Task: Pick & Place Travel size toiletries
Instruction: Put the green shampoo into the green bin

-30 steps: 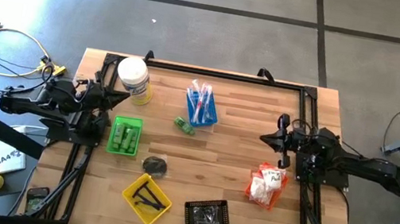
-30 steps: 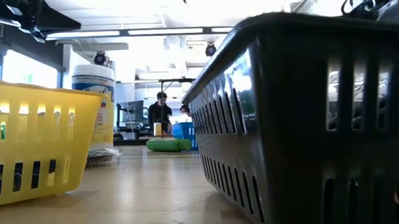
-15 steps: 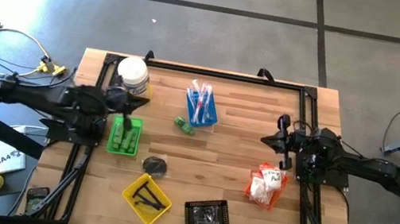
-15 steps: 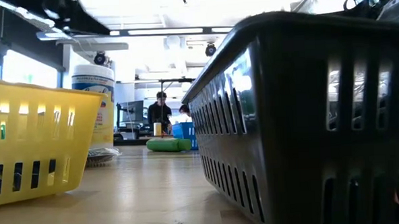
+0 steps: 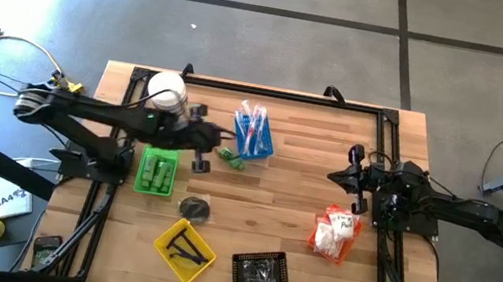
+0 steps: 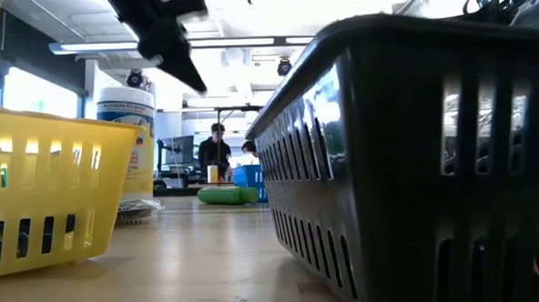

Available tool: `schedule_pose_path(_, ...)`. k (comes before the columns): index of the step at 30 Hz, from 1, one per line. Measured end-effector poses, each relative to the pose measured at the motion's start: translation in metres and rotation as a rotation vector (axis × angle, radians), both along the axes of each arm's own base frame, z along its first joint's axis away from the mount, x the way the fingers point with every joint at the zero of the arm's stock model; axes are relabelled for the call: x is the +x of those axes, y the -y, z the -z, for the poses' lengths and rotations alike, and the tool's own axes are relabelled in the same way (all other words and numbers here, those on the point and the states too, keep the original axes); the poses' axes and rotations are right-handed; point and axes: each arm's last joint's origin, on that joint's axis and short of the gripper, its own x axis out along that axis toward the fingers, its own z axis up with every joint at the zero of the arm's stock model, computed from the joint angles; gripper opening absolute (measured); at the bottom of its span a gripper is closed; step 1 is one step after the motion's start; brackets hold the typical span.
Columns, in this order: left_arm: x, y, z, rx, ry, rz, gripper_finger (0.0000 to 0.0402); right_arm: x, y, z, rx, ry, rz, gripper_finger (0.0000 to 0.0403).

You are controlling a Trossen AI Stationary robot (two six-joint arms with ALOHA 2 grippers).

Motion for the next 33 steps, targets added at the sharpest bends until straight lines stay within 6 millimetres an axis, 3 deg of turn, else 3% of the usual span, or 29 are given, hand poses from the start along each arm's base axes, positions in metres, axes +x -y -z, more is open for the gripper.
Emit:
schedule_pose_path(3, 0.008, -0.02, 0.015, -0.066, -0.082, 0.052, 0.0068, 0.0, 0.0, 0.0, 0.012, -0.005, -0.003, 0.0005)
schedule_pose_path(9, 0.025, -0.045, 0.049, -0.106, -0.192, 0.132, 0.02, 0.001, 0.0, 0.004, 0.041, -0.045, -0.002, 0.0004)
schedule_pose_path(16, 0.045, -0.05, 0.085, -0.103, -0.286, 0.225, 0.0318, 0.001, 0.0, 0.004, 0.048, -0.048, -0.002, 0.0004)
schedule_pose_path(21, 0.05, -0.051, 0.098, -0.117, -0.335, 0.237, 0.0349, 0.001, 0.0, 0.005, 0.048, -0.052, 0.0, 0.0005)
schedule_pose_path(33, 0.071, -0.061, 0.114, -0.233, -0.415, 0.38, 0.0352, 0.001, 0.001, 0.005, 0.04, -0.05, 0.012, 0.0005)
